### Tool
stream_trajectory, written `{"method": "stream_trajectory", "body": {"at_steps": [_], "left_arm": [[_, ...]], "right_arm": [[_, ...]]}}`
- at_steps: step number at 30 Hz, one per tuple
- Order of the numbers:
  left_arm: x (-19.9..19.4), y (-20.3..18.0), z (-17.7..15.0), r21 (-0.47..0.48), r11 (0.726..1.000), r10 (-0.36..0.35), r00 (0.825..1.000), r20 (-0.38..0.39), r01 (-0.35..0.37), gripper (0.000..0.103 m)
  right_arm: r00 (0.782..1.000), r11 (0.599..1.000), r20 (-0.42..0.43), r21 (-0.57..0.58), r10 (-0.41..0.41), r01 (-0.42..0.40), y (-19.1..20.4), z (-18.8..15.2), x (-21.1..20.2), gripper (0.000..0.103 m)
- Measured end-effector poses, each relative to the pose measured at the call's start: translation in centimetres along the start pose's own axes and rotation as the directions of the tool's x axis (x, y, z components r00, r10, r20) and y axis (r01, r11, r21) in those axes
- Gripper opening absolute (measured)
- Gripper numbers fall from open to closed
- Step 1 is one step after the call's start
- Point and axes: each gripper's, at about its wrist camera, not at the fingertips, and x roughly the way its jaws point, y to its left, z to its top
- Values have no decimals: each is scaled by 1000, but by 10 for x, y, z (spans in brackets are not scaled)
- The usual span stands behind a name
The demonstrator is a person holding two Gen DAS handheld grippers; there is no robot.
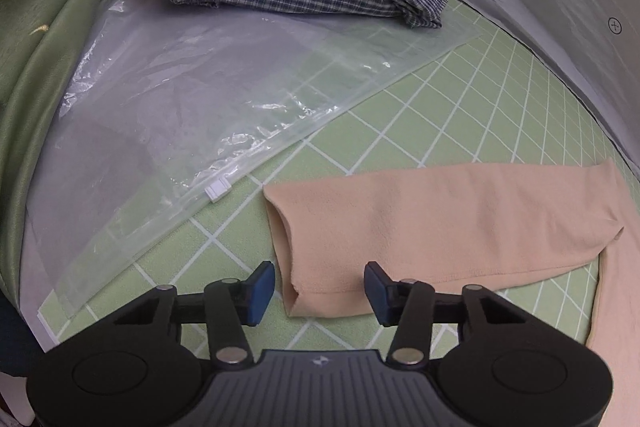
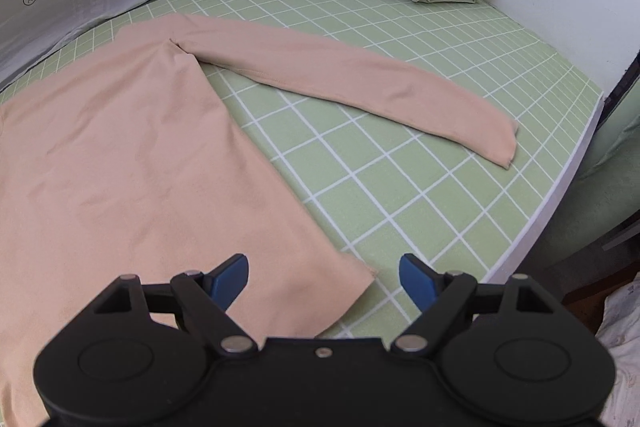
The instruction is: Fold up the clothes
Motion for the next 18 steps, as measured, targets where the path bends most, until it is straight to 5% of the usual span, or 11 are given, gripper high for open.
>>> {"method": "stream_trajectory", "body": {"at_steps": [5,18], "left_arm": [[3,2,1,-4,1000,13,1000,22,-13,5],[-17,4,-44,-65,998,-13,1000,-8,12,3]], "right_arm": [[1000,1000,7,-9,-22,22,2,-2,-4,83],[1000,996,-2,-88,29,-29,5,1,-2,83]]}}
